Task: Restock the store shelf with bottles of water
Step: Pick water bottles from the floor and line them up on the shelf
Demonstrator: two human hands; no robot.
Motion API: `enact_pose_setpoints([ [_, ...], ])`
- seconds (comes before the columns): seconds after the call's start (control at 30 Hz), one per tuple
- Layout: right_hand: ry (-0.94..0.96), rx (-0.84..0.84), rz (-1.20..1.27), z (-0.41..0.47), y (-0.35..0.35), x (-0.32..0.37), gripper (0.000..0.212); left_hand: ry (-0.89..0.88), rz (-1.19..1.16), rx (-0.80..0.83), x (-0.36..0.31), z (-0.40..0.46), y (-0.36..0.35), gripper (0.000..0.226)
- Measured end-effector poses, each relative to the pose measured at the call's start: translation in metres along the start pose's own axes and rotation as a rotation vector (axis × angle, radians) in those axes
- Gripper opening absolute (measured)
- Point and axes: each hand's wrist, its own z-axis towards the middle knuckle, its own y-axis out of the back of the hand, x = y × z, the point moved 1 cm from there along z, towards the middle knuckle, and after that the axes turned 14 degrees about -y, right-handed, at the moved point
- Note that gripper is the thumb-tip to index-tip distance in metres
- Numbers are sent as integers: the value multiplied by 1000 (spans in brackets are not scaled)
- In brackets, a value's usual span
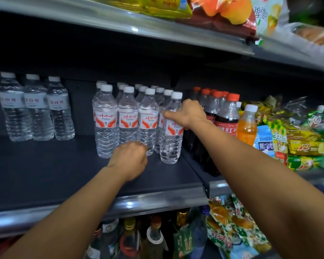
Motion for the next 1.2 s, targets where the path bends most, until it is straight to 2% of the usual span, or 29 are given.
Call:
enact_pose_setpoints([
  [0.13, -10, 98, 55, -4, 3, -4, 57, -2, -5, 4, -5, -4, 5, 25],
  [0.2, 0, 135, 56, -12, 9, -6, 51, -11, -3, -2, -9, -7, 13, 24],
  [0.37, 34, 54, -38, -53, 21, -14, 52, -21, -11, -39, -23, -20, 40, 20],
  [0.47, 142, 31, -111, -94, 27, -27, 47, -18, 18, -46, -38, -36, 53, 23],
  [0.6, 285, 108, -179, -161, 28, -53, 37, -11, 11, -15, -63, -67, 62, 22],
  [0.73, 326, 195, -242, -234, 26, -87, 29, -10, -37, 18, -100, -108, 61, 21],
  [0.97, 236, 342, -239, -347, 11, -154, 27, -63, -110, 138, -170, -193, 28, 25],
  [1.07, 159, 448, -230, -389, -6, -182, 10, -81, -157, 217, -200, -229, 9, 18],
  [1.17, 81, 491, -199, -424, -27, -210, 13, -70, -213, 304, -223, -261, -20, 14],
  [1.2, 52, 504, -182, -435, -36, -221, 22, -51, -236, 326, -230, -271, -33, 16],
])
